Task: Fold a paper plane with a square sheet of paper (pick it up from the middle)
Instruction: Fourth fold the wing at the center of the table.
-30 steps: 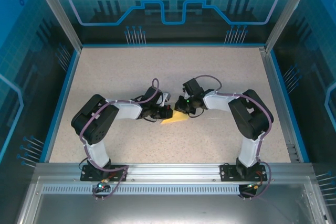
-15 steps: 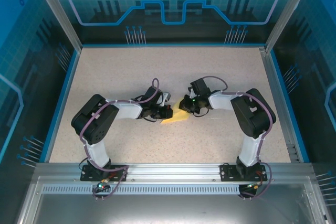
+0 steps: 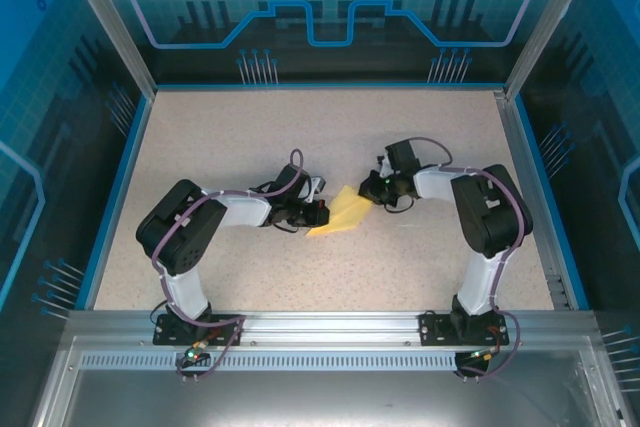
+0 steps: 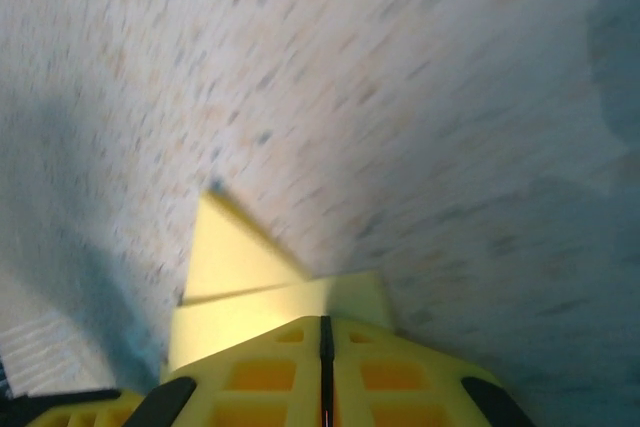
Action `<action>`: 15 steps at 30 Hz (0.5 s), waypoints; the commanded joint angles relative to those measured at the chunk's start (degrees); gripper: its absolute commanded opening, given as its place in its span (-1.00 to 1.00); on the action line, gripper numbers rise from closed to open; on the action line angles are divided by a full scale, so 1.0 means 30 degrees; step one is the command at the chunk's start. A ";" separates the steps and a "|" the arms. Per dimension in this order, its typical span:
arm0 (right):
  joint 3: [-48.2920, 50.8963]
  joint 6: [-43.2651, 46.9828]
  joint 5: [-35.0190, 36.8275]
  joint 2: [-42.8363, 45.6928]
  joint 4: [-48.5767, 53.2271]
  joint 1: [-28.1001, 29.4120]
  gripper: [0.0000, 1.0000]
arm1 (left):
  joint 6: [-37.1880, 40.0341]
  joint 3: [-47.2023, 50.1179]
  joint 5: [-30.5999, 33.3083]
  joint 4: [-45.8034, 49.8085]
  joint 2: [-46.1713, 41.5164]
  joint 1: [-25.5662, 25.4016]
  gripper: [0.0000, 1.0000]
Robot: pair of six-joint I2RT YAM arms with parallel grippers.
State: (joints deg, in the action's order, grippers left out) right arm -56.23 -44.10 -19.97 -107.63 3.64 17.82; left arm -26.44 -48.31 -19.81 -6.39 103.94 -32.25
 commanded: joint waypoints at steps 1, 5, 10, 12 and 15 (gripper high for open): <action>-0.0772 0.1233 0.2069 0.0554 0.1263 -0.1107 -0.82 | 0.0565 0.0259 0.0101 0.2351 0.0784 -0.0060 -1.00; -0.0943 0.1742 0.2008 0.2176 0.1546 -0.0864 -0.81 | 0.0527 0.0255 0.0115 0.2312 0.0802 -0.0033 -1.00; 0.0163 0.1461 0.2319 0.4208 0.1094 0.1069 -0.81 | 0.0356 0.0225 0.0276 0.2277 0.0767 -0.0038 -1.00; 0.0535 0.0795 0.2161 0.4065 0.0751 0.2046 -0.83 | 0.0297 0.0221 0.0334 0.2253 0.0776 -0.0039 -1.00; 0.0813 -0.0158 0.1869 0.3209 -0.0024 0.3510 -0.91 | 0.0161 0.0221 0.0466 0.2240 0.0802 -0.0057 -1.00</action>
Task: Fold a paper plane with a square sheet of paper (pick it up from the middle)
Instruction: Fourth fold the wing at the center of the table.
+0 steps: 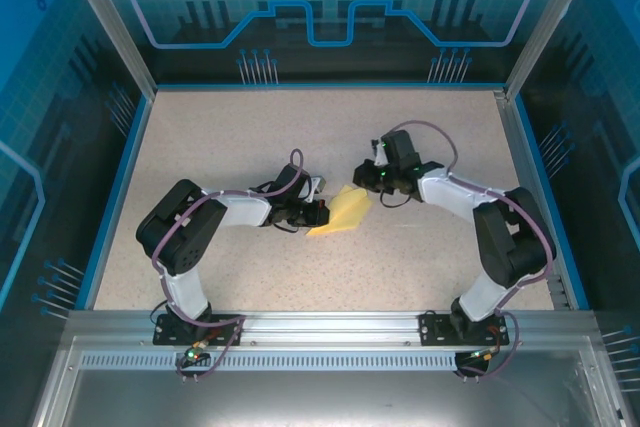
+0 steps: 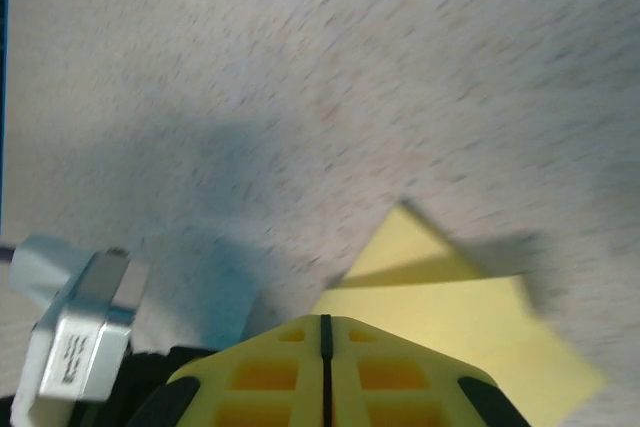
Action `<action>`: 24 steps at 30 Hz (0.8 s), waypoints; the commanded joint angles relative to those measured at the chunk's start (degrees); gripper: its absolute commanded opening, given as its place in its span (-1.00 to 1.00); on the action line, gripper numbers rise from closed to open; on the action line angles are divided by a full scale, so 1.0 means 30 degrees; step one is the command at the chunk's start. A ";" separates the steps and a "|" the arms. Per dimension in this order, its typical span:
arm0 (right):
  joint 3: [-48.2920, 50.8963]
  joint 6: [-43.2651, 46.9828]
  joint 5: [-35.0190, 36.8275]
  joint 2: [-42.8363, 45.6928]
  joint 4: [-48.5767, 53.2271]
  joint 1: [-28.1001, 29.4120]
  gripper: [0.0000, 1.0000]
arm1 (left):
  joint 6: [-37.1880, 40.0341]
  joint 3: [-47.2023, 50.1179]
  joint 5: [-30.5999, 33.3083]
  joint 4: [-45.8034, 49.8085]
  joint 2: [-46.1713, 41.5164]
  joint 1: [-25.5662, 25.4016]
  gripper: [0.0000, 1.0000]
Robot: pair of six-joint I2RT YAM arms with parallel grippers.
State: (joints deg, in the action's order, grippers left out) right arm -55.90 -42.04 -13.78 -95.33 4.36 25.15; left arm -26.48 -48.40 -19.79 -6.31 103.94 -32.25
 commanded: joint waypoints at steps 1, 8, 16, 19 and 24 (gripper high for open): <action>0.0679 -0.1122 -0.0205 -0.1167 -0.0399 0.1381 -0.95 | 0.0137 0.0240 0.0474 0.2204 0.0828 -0.0050 -1.00; 0.1063 -0.2834 -0.1142 -0.2962 -0.2120 0.2497 -1.00 | -0.0146 0.0393 0.0490 0.2063 0.0802 -0.0059 -1.00; 0.1210 -0.2932 -0.2170 -0.3858 -0.2736 0.2575 -1.00 | -0.0226 0.0450 0.0533 0.2033 0.0862 -0.0042 -1.00; 0.1171 -0.2967 -0.2286 -0.3990 -0.2583 0.2574 -1.00 | -0.0271 0.0414 0.0562 0.2019 0.0838 -0.0045 -1.00; 0.1319 -0.3034 -0.1913 -0.3796 -0.1909 0.2718 -1.00 | -0.0305 0.0546 0.0588 0.1838 0.0749 -0.0061 -1.00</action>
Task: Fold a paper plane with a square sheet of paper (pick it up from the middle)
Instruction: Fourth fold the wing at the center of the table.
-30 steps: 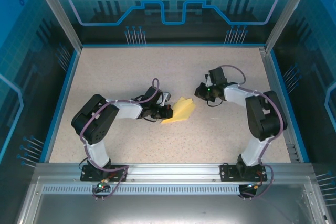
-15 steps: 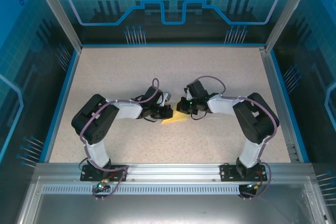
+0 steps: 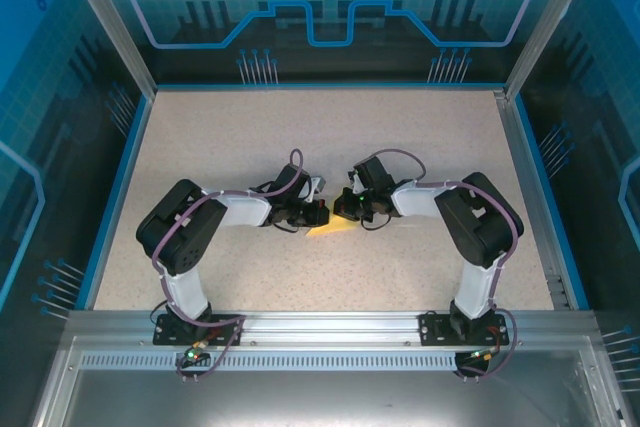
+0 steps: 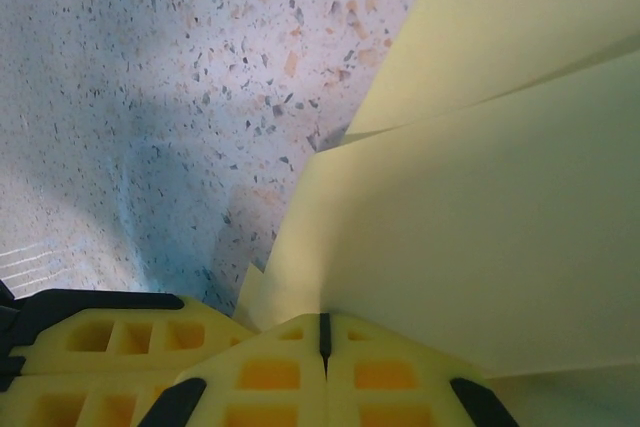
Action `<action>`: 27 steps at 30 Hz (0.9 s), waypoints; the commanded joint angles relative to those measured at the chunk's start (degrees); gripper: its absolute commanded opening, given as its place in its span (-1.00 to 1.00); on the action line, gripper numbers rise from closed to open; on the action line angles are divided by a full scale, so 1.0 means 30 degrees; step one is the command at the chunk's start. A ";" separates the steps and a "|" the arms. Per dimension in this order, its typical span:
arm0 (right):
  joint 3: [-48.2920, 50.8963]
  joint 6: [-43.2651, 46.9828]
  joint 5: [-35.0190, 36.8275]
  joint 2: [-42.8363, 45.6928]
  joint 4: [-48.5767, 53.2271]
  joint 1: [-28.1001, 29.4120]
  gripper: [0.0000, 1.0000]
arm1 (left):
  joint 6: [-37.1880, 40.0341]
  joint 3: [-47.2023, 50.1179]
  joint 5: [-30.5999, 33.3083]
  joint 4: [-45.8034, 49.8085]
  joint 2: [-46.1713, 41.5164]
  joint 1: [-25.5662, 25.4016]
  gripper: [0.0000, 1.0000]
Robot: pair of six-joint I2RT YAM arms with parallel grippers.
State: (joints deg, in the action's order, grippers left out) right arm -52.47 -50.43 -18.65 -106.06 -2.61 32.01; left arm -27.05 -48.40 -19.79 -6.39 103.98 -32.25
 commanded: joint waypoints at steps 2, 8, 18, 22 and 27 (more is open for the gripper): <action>0.0316 -0.0294 0.0159 -0.0325 0.0689 0.0277 -1.00 | -0.0073 0.0526 0.0620 0.1950 0.0750 -0.0055 -1.00; 0.1185 0.0263 0.0788 -0.0450 0.0715 -0.1792 -1.00 | -0.0078 0.0619 0.0708 0.2158 0.0861 -0.0039 -1.00; -0.0104 0.2155 0.0931 0.0165 0.1686 -0.6301 -1.00 | -0.0009 0.0629 0.0650 0.2246 0.0821 -0.0058 -1.00; -0.0239 0.2481 0.1474 0.2485 0.2374 -0.6223 -1.00 | -0.0053 0.0523 0.0650 0.2243 0.0818 -0.0051 -1.00; 0.0553 0.1924 0.1906 0.4406 0.2821 -0.3959 -1.00 | -0.0117 0.0504 0.0675 0.2241 0.0761 -0.0046 -1.00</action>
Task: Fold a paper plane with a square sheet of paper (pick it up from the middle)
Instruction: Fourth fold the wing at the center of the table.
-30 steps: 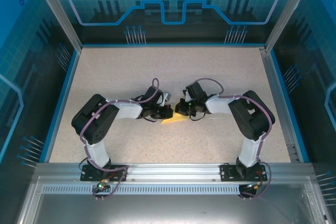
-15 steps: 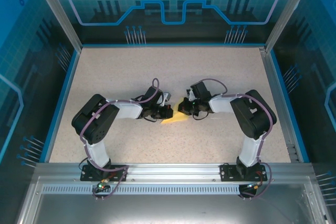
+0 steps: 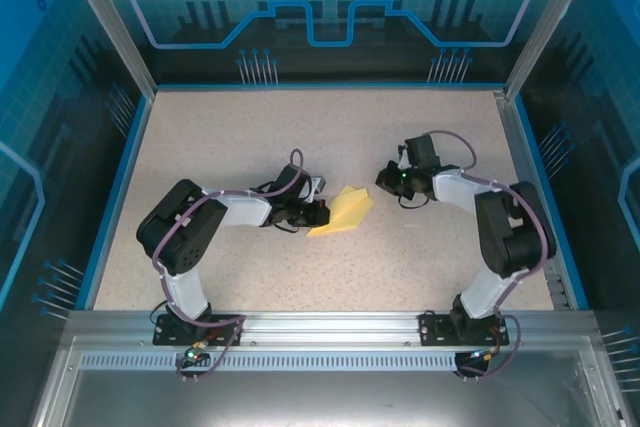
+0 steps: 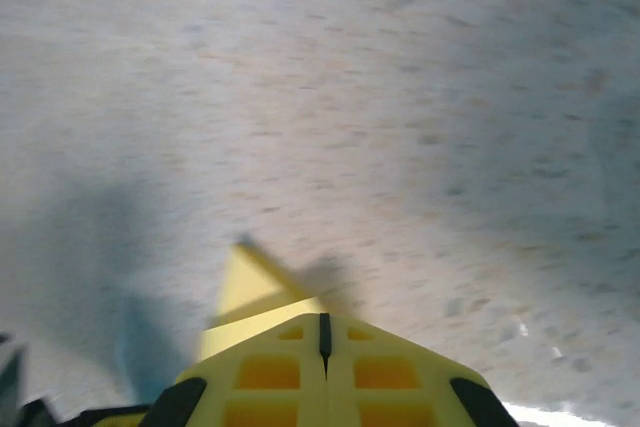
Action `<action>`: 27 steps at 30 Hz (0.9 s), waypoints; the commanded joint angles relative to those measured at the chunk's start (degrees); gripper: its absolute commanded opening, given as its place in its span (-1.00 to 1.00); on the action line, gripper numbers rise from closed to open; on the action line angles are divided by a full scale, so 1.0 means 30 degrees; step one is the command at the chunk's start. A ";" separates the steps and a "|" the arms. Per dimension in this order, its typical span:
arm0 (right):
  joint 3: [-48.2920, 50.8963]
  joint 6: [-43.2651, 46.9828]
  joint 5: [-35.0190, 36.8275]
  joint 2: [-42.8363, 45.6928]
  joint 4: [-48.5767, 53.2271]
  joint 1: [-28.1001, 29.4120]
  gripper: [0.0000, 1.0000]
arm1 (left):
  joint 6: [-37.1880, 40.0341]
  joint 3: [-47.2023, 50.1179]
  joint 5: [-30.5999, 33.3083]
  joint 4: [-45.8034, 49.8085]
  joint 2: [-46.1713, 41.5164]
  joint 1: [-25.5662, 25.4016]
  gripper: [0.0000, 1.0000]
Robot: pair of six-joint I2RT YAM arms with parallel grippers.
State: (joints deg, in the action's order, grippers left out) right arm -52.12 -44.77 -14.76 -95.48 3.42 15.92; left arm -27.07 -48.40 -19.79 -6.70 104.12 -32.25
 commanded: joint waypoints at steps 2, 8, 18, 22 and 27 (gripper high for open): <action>0.0703 -0.0515 0.0629 0.0823 0.0581 0.2401 -1.00 | -0.0101 0.0460 0.0678 0.2369 0.0717 -0.0045 -1.00; 0.0704 -0.1823 -0.0274 -0.0943 -0.0885 0.4459 -1.00 | -0.0119 0.0347 0.0694 0.2391 0.0715 -0.0053 -1.00; 0.0028 -0.2481 -0.1057 -0.3355 -0.1973 0.5151 -1.00 | -0.0336 0.0354 0.0708 0.2328 0.0596 -0.0061 -1.00; 0.0175 -0.2445 -0.0782 -0.3300 -0.1664 0.5048 -1.00 | -0.0298 0.0199 0.0650 0.2485 0.0454 -0.0046 -1.00; -0.0129 -0.2560 -0.1298 -0.2591 -0.2330 0.4954 -1.00 | -0.0236 0.0021 0.0663 0.2652 0.0485 -0.0049 -1.00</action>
State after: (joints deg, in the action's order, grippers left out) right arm -51.00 -51.70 -17.21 -104.44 -1.89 30.57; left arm -27.11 -48.73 -19.79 -6.00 104.09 -32.25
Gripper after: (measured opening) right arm 0.040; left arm 0.068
